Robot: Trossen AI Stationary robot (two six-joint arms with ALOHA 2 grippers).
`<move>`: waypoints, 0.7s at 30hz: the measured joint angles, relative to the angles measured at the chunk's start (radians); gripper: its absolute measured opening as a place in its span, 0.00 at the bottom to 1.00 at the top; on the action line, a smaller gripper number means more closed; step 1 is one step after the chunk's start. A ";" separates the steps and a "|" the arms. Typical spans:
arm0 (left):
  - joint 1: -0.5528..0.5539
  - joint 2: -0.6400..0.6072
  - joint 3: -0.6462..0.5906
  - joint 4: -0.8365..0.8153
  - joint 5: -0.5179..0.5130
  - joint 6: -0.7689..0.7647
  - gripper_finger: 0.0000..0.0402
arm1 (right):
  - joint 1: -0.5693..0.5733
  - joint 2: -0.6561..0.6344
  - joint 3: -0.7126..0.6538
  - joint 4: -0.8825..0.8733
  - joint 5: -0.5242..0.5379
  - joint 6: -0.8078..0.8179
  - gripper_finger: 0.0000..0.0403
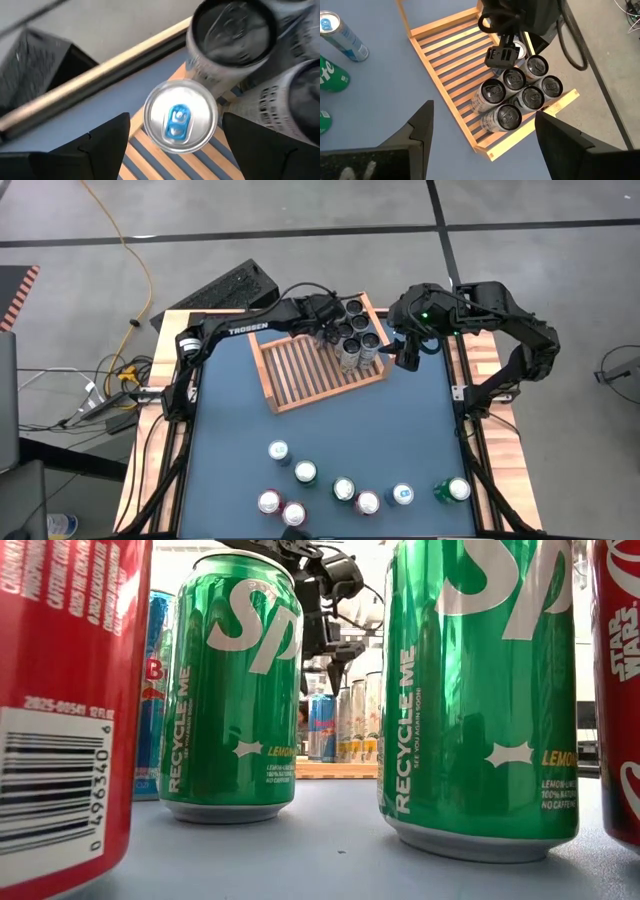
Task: Place canned beverage on shelf
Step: Put the blue soda can on the shelf, then put the blue soda can on the shelf aligned with the other blue soda can
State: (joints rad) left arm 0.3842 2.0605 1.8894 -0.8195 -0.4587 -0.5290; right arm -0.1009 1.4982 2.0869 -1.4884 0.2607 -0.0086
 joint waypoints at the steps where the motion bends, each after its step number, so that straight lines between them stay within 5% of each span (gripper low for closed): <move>1: 0.002 -0.003 0.009 -0.002 -0.002 0.031 0.76 | 0.000 0.000 0.000 -0.001 0.000 0.000 0.65; 5: 0.002 -0.043 0.044 -0.009 0.022 0.145 0.76 | 0.000 0.000 0.000 -0.025 0.000 -0.002 0.65; 13: -0.033 -0.295 0.070 -0.263 0.467 0.625 0.76 | 0.000 0.000 0.000 -0.074 0.000 -0.052 0.65; 17: -0.085 -0.399 0.069 -0.492 0.550 0.698 0.76 | 0.000 0.000 0.000 -0.060 0.000 -0.103 0.65; 21: -0.204 -0.481 0.028 -0.513 0.611 0.663 0.76 | 0.000 0.000 0.000 -0.035 0.000 -0.145 0.65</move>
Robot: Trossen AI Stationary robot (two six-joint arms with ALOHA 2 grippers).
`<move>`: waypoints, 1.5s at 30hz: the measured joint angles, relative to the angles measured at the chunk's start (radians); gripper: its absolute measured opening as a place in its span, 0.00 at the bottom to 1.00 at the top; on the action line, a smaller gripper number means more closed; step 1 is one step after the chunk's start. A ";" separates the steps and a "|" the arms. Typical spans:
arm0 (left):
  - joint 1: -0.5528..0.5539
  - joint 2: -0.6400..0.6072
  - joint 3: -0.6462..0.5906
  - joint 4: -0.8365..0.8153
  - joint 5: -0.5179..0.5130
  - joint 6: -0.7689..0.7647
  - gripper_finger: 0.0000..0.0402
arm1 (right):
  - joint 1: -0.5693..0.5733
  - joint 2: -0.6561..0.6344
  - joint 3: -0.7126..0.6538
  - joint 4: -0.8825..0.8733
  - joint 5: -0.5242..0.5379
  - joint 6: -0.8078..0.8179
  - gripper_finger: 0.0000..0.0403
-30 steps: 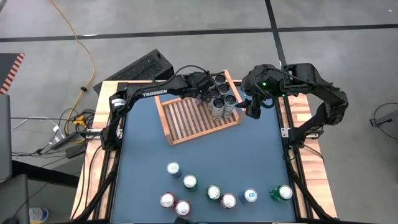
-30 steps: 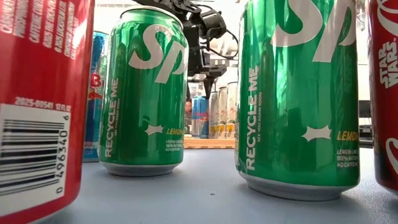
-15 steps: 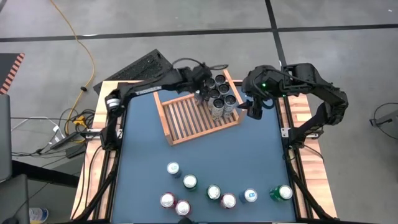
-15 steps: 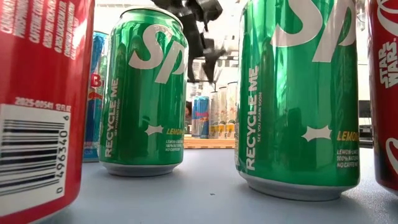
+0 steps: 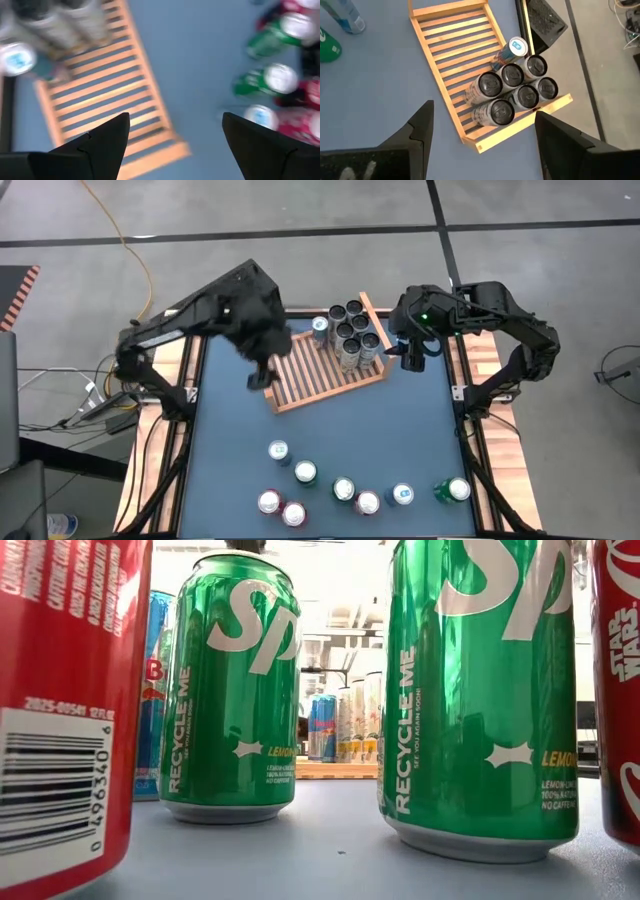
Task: Place canned beverage on shelf
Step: Put the blue soda can on the shelf aligned with the other blue soda can
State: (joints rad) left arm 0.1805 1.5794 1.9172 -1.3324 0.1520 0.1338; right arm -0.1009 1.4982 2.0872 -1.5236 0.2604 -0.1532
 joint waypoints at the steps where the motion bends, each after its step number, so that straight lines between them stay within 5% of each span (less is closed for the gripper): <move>1: -0.039 -0.018 -0.019 0.016 -0.008 -0.017 0.76 | 0.000 0.000 0.000 0.001 0.000 -0.008 0.65; 11: -0.402 -0.130 -0.350 0.316 -0.224 -0.316 0.76 | 0.000 0.000 0.000 0.001 -0.003 -0.016 0.65; 16: -0.493 -0.149 -0.502 0.427 -0.237 -0.380 0.76 | 0.000 0.000 0.000 0.002 -0.003 -0.033 0.65; 27: -0.560 -0.142 -0.707 0.693 -0.243 -0.370 0.76 | 0.000 0.000 0.000 0.005 -0.008 -0.033 0.65; 45: -0.599 -0.139 -0.848 0.807 -0.266 -0.409 0.76 | 0.000 0.000 0.000 0.006 -0.009 -0.032 0.65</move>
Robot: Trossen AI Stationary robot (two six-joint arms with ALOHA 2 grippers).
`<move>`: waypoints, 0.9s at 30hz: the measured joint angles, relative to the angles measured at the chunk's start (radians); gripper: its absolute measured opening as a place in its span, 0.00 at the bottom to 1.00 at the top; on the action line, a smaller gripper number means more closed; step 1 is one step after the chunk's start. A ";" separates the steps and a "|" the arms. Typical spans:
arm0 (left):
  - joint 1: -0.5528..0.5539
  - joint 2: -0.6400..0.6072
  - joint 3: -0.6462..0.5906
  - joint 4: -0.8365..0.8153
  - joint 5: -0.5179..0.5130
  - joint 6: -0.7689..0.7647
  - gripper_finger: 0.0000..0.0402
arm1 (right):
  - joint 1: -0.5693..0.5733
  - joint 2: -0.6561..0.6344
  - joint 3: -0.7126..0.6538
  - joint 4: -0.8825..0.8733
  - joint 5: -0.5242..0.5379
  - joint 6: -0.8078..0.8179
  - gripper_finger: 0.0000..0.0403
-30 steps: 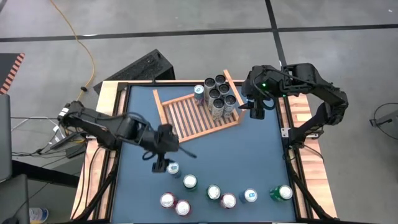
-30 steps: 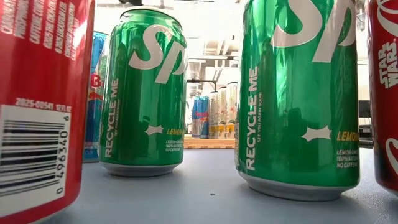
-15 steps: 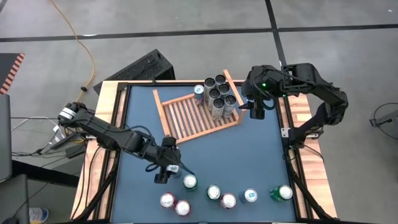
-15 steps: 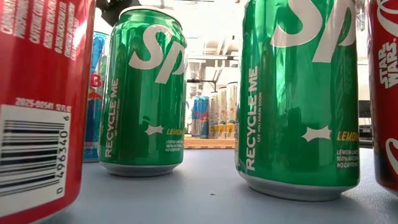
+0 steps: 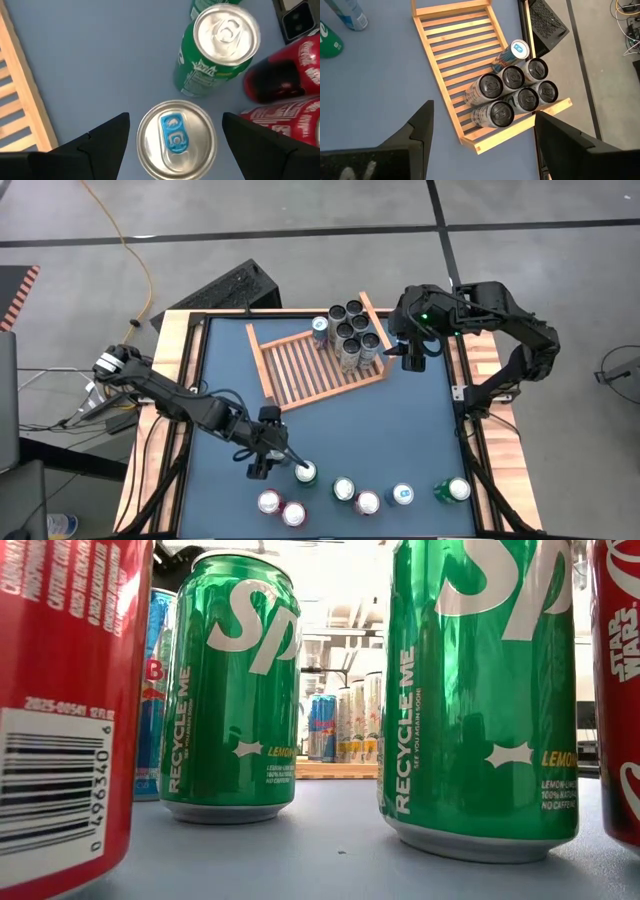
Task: Place canned beverage on shelf
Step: Put the blue soda can on the shelf aligned with the other blue soda can
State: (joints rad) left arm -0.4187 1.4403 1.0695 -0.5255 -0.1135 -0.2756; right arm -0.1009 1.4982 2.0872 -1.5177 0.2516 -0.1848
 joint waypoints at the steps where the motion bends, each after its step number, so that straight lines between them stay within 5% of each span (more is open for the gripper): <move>1: 0.000 0.000 -0.015 0.014 0.000 0.000 0.76 | 0.000 0.000 0.000 0.000 0.000 0.000 0.65; 11: 0.015 0.001 -0.092 0.103 -0.023 -0.041 0.73 | 0.000 0.000 0.000 0.000 0.000 -0.004 0.65; 19: 0.022 0.001 -0.092 0.098 -0.015 -0.066 0.55 | 0.000 0.000 0.000 0.000 0.001 -0.007 0.65; 27: 0.033 0.000 -0.090 0.096 -0.008 -0.133 0.55 | 0.000 0.000 0.000 0.004 0.002 -0.007 0.65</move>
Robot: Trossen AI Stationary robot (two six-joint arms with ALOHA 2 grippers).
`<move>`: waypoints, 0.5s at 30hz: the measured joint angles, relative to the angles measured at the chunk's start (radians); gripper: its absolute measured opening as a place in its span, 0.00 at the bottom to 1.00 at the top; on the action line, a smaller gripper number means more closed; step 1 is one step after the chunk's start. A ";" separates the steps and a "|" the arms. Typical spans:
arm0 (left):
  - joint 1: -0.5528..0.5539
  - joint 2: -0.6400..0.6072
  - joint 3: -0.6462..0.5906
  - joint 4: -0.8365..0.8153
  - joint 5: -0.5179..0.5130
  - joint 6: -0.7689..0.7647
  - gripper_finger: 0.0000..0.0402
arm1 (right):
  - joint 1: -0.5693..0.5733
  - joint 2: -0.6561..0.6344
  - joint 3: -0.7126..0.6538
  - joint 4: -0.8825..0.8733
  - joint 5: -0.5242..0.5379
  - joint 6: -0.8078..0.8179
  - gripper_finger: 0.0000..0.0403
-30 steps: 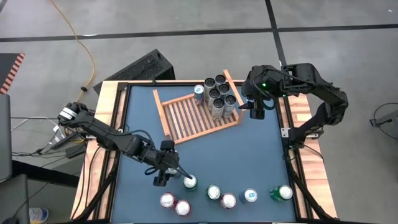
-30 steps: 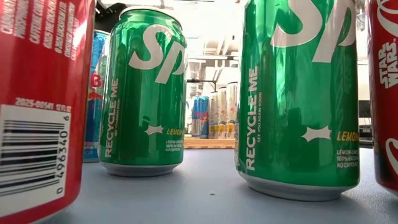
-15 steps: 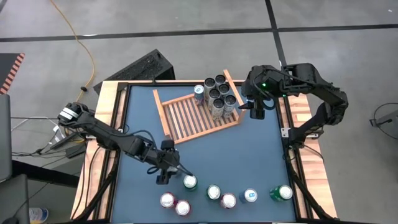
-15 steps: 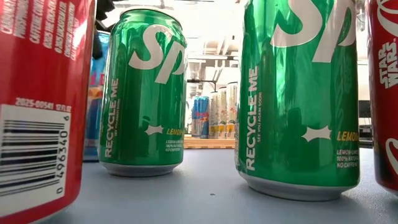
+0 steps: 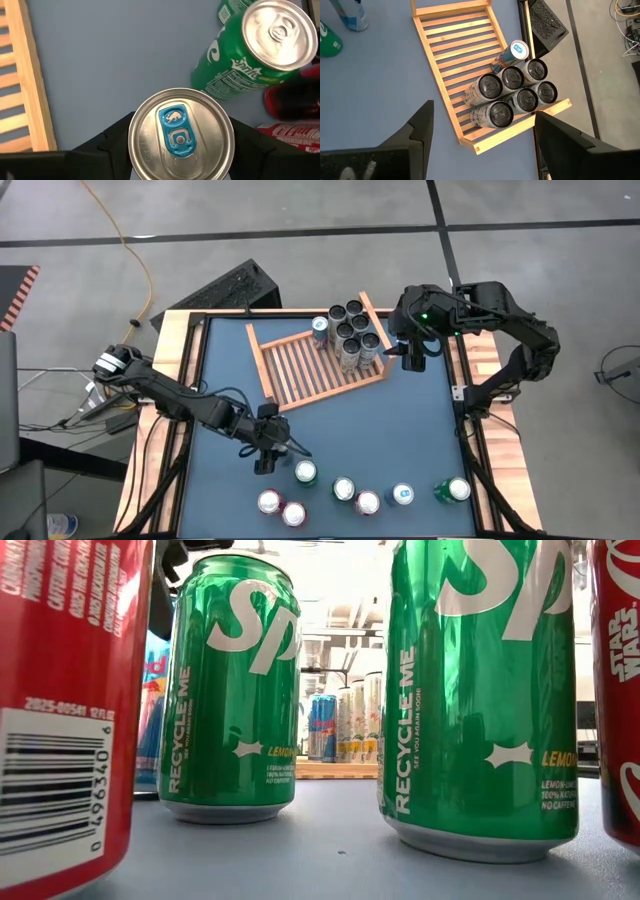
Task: Place canned beverage on shelf
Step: Put the blue soda can on the shelf aligned with the other blue soda can
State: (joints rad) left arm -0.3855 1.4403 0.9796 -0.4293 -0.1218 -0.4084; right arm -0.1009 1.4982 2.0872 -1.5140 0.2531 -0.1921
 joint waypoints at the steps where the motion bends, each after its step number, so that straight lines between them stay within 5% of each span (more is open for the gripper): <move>1: 0.003 0.000 0.003 -0.002 0.004 -0.018 0.55 | 0.000 0.000 0.000 0.009 0.000 0.000 0.65; 6: 0.017 -0.006 0.056 -0.085 0.038 -0.060 0.55 | -0.008 0.000 0.000 0.119 -0.062 -0.027 0.65; 15: 0.087 -0.071 0.198 -0.329 -0.024 -0.019 0.55 | -0.082 0.028 0.001 0.299 -0.473 -0.104 0.65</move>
State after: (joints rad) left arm -0.2982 1.3688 1.1775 -0.7584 -0.1456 -0.4276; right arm -0.1834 1.5265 2.0884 -1.2145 -0.2195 -0.2958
